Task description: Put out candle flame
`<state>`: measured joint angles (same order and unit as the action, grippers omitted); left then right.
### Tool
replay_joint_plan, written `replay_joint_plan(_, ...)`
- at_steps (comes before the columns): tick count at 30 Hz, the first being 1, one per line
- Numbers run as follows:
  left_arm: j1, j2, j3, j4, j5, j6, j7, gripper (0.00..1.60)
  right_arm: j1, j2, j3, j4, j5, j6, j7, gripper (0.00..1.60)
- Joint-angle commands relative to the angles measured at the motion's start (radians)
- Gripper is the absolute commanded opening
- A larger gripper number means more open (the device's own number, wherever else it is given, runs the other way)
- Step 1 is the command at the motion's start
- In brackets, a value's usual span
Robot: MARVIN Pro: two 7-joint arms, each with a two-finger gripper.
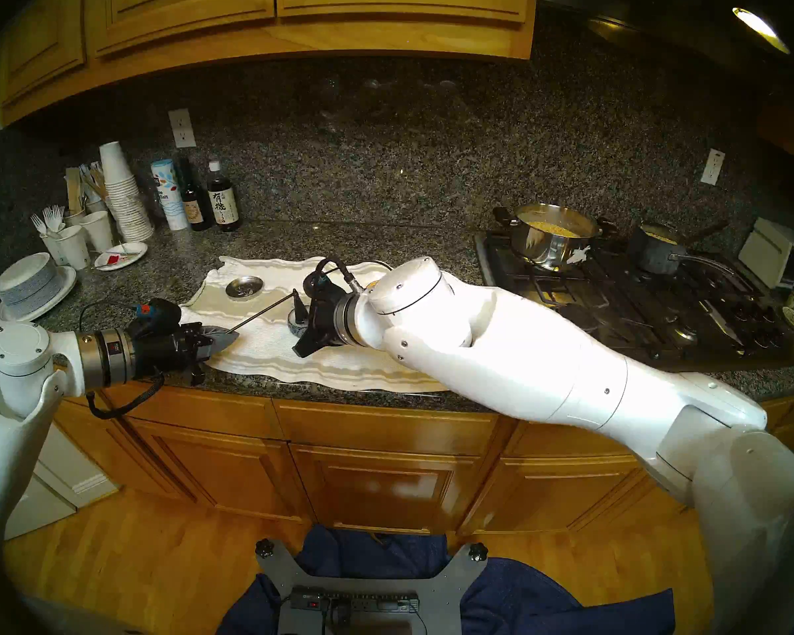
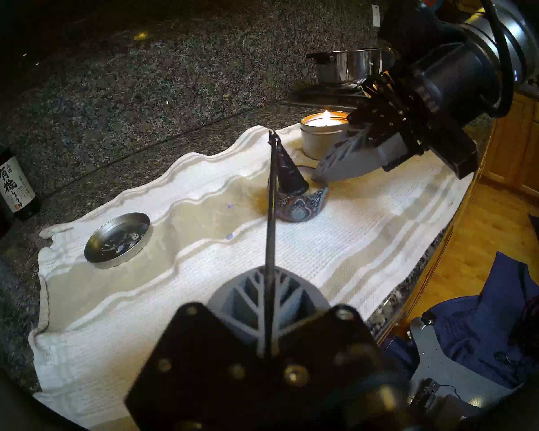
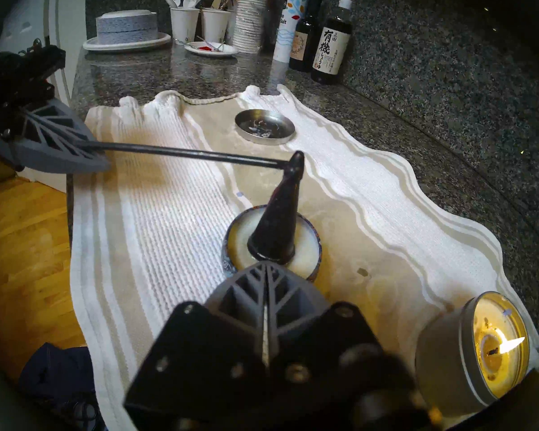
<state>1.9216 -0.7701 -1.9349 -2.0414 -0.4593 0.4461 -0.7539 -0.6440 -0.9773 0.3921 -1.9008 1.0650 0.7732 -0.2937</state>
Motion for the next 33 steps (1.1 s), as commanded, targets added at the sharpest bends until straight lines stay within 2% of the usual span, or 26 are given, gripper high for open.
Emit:
replay_joint_plan(1, -0.024, -0.009, -0.019, -0.009, -0.014, -0.022, 0.001, 0.00, 0.018, 0.007, 0.035, -0.028, 0.000, -0.021, -0.009, 0.00)
replay_joint_plan(17, -0.007, -0.066, -0.029, -0.005, -0.015, -0.083, 0.017, 0.00, 0.022, 0.027, 0.068, -0.059, 0.001, -0.039, -0.028, 0.00)
replay_joint_plan(23, 0.000, -0.068, -0.028, -0.005, 0.001, -0.113, 0.019, 0.00, 0.033, 0.082, 0.118, -0.111, 0.009, -0.044, -0.050, 0.00)
replay_joint_plan(33, 0.019, -0.085, -0.025, -0.014, 0.046, -0.175, 0.038, 0.00, 0.023, 0.214, 0.240, -0.230, 0.060, -0.056, -0.075, 0.00)
